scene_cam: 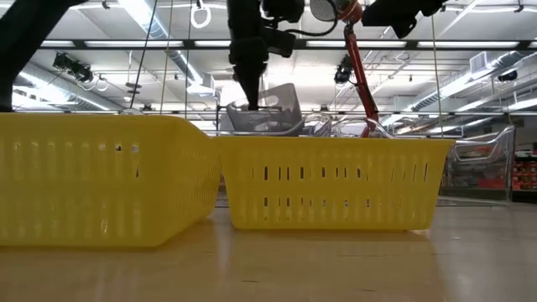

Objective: Stack baskets by color
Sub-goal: Stack the left black bin on the black bins

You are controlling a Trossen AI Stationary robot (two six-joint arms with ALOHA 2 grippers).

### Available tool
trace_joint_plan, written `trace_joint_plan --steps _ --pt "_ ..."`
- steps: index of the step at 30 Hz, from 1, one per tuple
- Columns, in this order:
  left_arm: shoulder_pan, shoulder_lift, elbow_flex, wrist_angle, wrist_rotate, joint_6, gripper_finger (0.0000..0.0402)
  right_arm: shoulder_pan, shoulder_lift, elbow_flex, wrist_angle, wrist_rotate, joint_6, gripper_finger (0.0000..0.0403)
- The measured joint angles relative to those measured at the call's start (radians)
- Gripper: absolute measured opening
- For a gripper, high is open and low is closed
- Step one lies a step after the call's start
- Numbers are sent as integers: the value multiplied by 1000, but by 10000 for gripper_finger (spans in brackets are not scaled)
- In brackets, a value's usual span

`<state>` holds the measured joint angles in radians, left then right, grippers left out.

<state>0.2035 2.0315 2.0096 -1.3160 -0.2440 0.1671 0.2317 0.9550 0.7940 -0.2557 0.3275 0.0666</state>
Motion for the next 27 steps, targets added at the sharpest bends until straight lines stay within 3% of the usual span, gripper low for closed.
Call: trace_joint_plan --steps 6,27 --pt "-3 111 135 -120 -10 28 6 1 0 0 -12 2 6 73" --pt "-31 161 143 -161 30 28 12 2 0 0 -30 2 9 73"
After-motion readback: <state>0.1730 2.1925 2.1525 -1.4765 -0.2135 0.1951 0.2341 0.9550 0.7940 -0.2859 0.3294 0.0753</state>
